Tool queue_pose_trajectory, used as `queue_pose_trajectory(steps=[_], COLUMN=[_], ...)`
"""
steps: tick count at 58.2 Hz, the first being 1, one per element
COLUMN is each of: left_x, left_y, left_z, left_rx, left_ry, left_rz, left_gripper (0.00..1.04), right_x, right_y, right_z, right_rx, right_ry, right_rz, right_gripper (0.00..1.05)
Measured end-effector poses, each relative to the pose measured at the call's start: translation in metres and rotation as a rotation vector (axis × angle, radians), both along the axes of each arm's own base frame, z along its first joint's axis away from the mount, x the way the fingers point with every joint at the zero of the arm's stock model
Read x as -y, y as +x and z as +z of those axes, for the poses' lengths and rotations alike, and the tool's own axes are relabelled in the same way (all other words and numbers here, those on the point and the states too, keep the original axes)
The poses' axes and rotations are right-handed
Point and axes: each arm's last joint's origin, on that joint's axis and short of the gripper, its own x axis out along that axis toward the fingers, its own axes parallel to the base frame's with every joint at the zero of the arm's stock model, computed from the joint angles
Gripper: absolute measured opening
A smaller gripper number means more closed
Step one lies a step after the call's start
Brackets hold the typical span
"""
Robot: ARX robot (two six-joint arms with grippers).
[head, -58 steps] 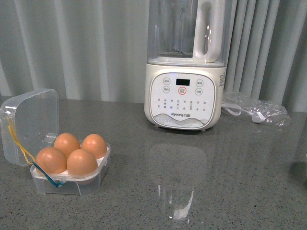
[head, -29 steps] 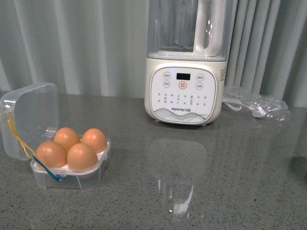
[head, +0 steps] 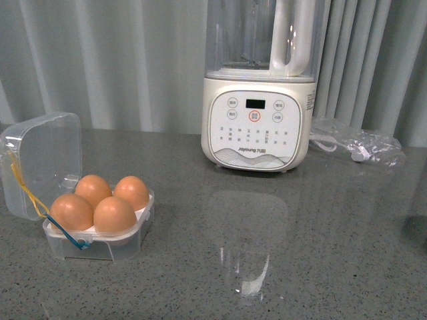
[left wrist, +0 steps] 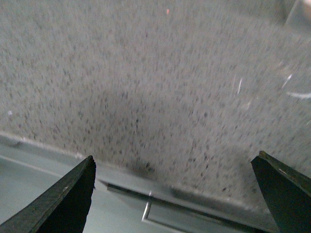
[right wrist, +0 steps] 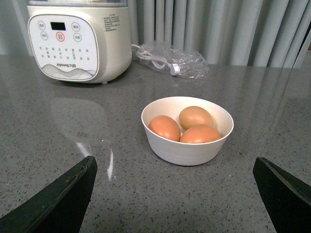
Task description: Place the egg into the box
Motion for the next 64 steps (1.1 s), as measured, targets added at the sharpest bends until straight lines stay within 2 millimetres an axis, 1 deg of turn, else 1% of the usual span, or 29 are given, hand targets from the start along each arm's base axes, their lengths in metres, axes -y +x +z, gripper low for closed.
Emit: queue_pose_trajectory(steps=[5,9,15,22,26,29,30,34,37,46,56,64], left_x=[0.000,-0.001,-0.007,-0.020,-0.029,-0.034,-0.035,-0.044,-0.050,-0.064,-0.071,-0.072], left_y=[0.008,0.014,0.031,0.061,0.080,0.094,0.096,0.118,0.129,0.156,0.176,0.188], left_z=[0.022,0.032,0.048,0.074,0.085,0.089,0.089,0.091,0.090,0.082,0.077,0.075], left_rx=[0.100,0.138,0.192,0.261,0.282,0.279,0.277,0.265,0.252,0.200,0.171,0.160], left_ry=[-0.023,-0.033,-0.034,-0.026,-0.010,-0.010,-0.009,0.014,0.023,0.045,0.061,0.050], left_rz=[-0.033,-0.057,-0.087,-0.115,-0.127,-0.137,-0.139,-0.139,-0.139,-0.132,-0.152,-0.171], left_gripper=[0.98,0.98,0.98,0.98,0.98,0.98,0.98,0.98,0.98,0.98,0.98,0.98], right_x=[0.000,0.000,0.000,0.000,0.000,0.000,0.000,0.000,0.000,0.000,0.000,0.000], right_y=[0.000,0.000,0.000,0.000,0.000,0.000,0.000,0.000,0.000,0.000,0.000,0.000], right_z=[0.000,0.000,0.000,0.000,0.000,0.000,0.000,0.000,0.000,0.000,0.000,0.000], right_rx=[0.000,0.000,0.000,0.000,0.000,0.000,0.000,0.000,0.000,0.000,0.000,0.000], right_ry=[0.000,0.000,0.000,0.000,0.000,0.000,0.000,0.000,0.000,0.000,0.000,0.000], right_rz=[0.000,0.000,0.000,0.000,0.000,0.000,0.000,0.000,0.000,0.000,0.000,0.000], right_gripper=[0.98,0.98,0.98,0.98,0.98,0.98,0.98,0.98,0.98,0.98,0.98,0.98])
